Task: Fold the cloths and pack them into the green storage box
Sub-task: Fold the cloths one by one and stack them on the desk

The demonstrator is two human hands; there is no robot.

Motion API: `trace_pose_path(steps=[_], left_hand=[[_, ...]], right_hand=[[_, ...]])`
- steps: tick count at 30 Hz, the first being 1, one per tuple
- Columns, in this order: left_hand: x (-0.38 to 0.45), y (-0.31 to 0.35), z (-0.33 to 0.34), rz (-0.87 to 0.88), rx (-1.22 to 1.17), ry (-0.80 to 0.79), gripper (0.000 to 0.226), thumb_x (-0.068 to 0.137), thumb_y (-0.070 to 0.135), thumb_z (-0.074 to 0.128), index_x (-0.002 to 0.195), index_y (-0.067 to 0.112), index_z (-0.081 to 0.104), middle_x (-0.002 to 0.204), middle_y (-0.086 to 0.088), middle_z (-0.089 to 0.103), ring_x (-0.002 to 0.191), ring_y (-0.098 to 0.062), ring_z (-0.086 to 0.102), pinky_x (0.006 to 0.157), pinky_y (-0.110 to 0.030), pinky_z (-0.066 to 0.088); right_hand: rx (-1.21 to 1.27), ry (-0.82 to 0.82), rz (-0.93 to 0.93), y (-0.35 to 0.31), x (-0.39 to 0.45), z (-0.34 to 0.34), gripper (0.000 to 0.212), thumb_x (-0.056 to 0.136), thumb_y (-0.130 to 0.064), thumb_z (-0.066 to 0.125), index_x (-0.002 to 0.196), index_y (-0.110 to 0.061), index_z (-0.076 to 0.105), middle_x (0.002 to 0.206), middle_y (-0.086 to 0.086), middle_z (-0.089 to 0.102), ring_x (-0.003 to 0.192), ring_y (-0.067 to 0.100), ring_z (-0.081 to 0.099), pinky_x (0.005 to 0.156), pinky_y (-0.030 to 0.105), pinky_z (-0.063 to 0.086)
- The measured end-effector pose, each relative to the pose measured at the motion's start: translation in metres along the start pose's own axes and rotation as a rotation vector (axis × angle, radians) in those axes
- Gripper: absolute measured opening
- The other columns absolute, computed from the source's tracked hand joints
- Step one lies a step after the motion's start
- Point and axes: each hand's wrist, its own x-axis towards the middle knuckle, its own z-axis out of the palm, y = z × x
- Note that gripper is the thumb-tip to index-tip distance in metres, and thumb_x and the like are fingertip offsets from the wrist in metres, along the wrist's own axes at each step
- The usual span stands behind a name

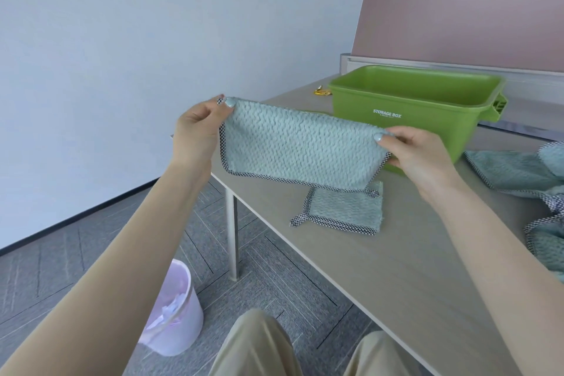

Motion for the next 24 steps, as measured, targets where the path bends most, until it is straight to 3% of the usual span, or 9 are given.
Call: trace_pose_path(steps=[2, 4, 7, 9, 11, 13, 16, 20, 24], left_hand=[[0.001, 0.006, 0.0, 0.007, -0.012, -0.049, 0.024, 0.085, 0.021, 0.065, 0.062, 0.017, 0.057, 0.084, -0.002, 0.061, 0.091, -0.015, 0.054, 0.083, -0.029, 0.038], [0.001, 0.013, 0.003, 0.013, 0.013, -0.08, 0.023, 0.083, 0.025, 0.066, 0.061, 0.021, 0.061, 0.076, 0.0, 0.059, 0.083, -0.018, 0.051, 0.078, -0.033, 0.038], [0.0, 0.026, 0.012, 0.082, 0.097, -0.129, 0.021, 0.085, 0.025, 0.065, 0.064, 0.025, 0.066, 0.074, 0.007, 0.062, 0.08, -0.014, 0.054, 0.077, -0.03, 0.041], [0.0, 0.037, 0.02, 0.114, 0.154, -0.197, 0.019, 0.085, 0.025, 0.066, 0.066, 0.025, 0.068, 0.074, 0.009, 0.064, 0.078, -0.01, 0.057, 0.077, -0.027, 0.044], [-0.001, 0.048, 0.028, 0.124, 0.216, -0.312, 0.018, 0.084, 0.025, 0.066, 0.066, 0.025, 0.07, 0.072, 0.009, 0.066, 0.074, -0.008, 0.059, 0.074, -0.025, 0.047], [-0.001, 0.056, 0.036, 0.13, 0.262, -0.414, 0.017, 0.084, 0.024, 0.066, 0.068, 0.024, 0.069, 0.067, 0.012, 0.066, 0.067, -0.004, 0.06, 0.068, -0.019, 0.048], [-0.001, 0.064, 0.047, 0.124, 0.28, -0.491, 0.017, 0.085, 0.022, 0.065, 0.068, 0.024, 0.066, 0.06, 0.016, 0.065, 0.059, 0.002, 0.059, 0.059, -0.012, 0.047], [0.001, 0.064, 0.052, 0.06, 0.275, -0.573, 0.012, 0.087, 0.021, 0.063, 0.075, 0.022, 0.066, 0.062, 0.016, 0.067, 0.061, 0.002, 0.062, 0.058, -0.014, 0.049], [0.005, 0.056, 0.049, -0.016, 0.197, -0.568, 0.012, 0.088, 0.019, 0.062, 0.077, 0.021, 0.066, 0.064, 0.013, 0.067, 0.059, 0.001, 0.062, 0.057, -0.015, 0.049]], right_hand=[[-0.111, 0.0, -0.038, 0.003, 0.0, 0.001, 0.015, 0.085, -0.021, 0.063, 0.073, -0.029, 0.064, 0.086, 0.001, 0.061, 0.082, 0.013, 0.052, 0.082, 0.029, 0.046], [-0.263, -0.014, -0.072, 0.004, 0.0, 0.001, 0.008, 0.086, -0.025, 0.061, 0.079, -0.029, 0.063, 0.105, 0.003, 0.059, 0.092, 0.014, 0.051, 0.078, 0.024, 0.039], [-0.417, -0.15, -0.095, 0.003, 0.0, 0.0, 0.015, 0.088, -0.029, 0.057, 0.103, -0.03, 0.061, 0.13, -0.004, 0.047, 0.123, 0.013, 0.041, 0.094, 0.027, 0.028], [-0.36, -0.275, -0.141, -0.005, -0.006, 0.002, 0.026, 0.087, -0.034, 0.059, 0.113, -0.037, 0.056, 0.133, -0.012, 0.048, 0.127, 0.005, 0.04, 0.101, 0.026, 0.028], [-0.206, -0.387, -0.183, -0.017, -0.015, 0.007, 0.039, 0.08, -0.042, 0.062, 0.118, -0.039, 0.052, 0.128, -0.017, 0.053, 0.12, -0.003, 0.046, 0.103, 0.022, 0.034], [-0.048, -0.468, -0.194, -0.028, -0.024, 0.014, 0.049, 0.072, -0.046, 0.06, 0.118, -0.037, 0.051, 0.118, -0.015, 0.06, 0.106, -0.009, 0.055, 0.095, 0.016, 0.039], [0.006, -0.546, -0.24, -0.034, -0.03, 0.023, 0.032, 0.076, -0.039, 0.069, 0.107, -0.036, 0.061, 0.107, 0.003, 0.068, 0.093, 0.009, 0.063, 0.089, 0.028, 0.045], [0.123, -0.622, -0.189, -0.035, -0.037, 0.03, 0.022, 0.071, -0.029, 0.067, 0.092, -0.024, 0.067, 0.086, -0.014, 0.073, 0.085, 0.002, 0.066, 0.078, 0.016, 0.052], [0.194, -0.635, -0.109, -0.032, -0.037, 0.032, 0.023, 0.072, -0.027, 0.06, 0.092, -0.017, 0.067, 0.083, -0.01, 0.074, 0.08, 0.004, 0.068, 0.073, 0.016, 0.053]])
